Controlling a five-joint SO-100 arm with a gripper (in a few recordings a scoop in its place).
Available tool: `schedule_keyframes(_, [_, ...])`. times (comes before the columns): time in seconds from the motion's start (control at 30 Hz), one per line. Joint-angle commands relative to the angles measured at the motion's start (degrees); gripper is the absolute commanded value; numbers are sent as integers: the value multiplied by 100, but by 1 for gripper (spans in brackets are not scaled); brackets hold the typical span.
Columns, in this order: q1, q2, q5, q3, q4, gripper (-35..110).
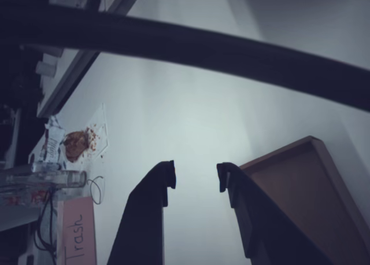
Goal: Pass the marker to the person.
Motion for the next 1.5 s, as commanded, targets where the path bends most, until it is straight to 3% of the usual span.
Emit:
schedule_keyframes(0.0, [9, 334, -88, -132, -9, 15])
schedule_keyframes(1.47, [18, 360, -97, -141, 9, 15])
